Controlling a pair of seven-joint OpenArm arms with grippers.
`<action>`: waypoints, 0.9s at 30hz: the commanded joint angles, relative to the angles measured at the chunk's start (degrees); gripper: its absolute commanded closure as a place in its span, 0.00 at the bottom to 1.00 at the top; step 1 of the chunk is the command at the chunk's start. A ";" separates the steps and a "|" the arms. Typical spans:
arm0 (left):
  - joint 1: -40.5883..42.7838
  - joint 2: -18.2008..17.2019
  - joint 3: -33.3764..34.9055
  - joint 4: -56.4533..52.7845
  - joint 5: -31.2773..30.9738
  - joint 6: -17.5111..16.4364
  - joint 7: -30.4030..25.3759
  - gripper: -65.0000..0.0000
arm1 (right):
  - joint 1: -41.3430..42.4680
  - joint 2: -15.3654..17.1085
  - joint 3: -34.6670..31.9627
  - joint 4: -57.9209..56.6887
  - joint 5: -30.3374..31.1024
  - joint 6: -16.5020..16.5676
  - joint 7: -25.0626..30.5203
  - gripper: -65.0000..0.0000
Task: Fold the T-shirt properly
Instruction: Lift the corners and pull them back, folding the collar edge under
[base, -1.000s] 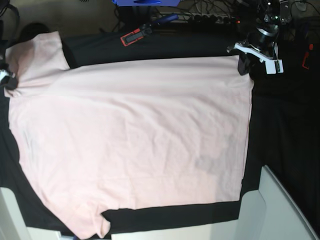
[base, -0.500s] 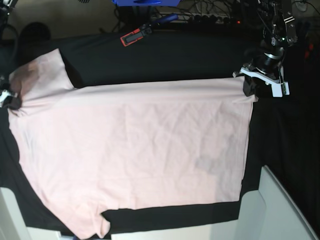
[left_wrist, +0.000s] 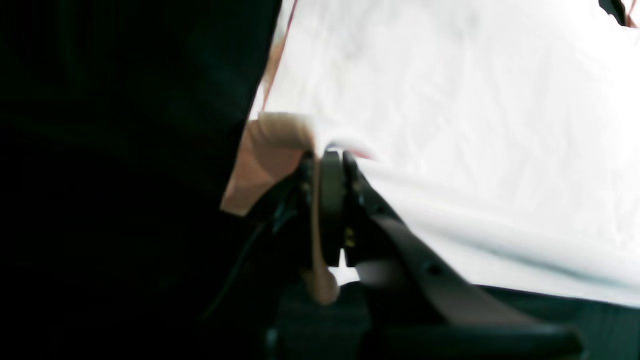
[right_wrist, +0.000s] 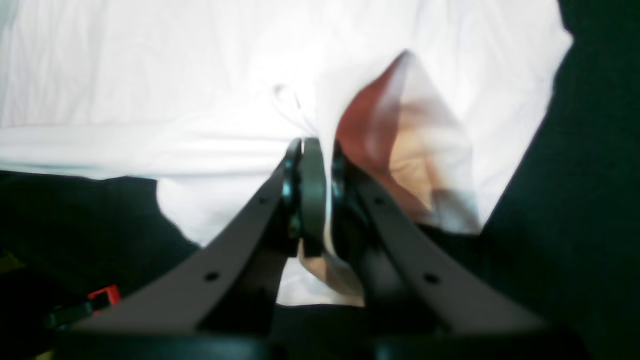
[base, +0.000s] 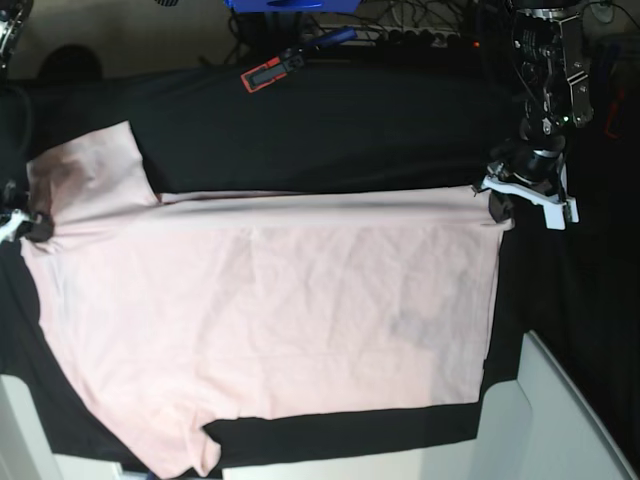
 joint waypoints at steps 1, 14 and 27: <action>-1.45 -0.88 -0.38 -0.02 -0.20 0.40 -1.68 1.00 | 1.78 2.29 -0.25 0.41 0.68 -0.05 2.15 1.00; -9.19 -0.62 6.39 -6.61 3.05 2.33 -1.68 1.00 | 8.73 4.23 -9.13 -9.88 0.68 -0.05 9.27 1.00; -12.44 2.02 5.69 -10.57 10.26 2.33 -1.76 0.97 | 11.98 4.14 -12.38 -14.19 0.68 -6.87 18.50 0.55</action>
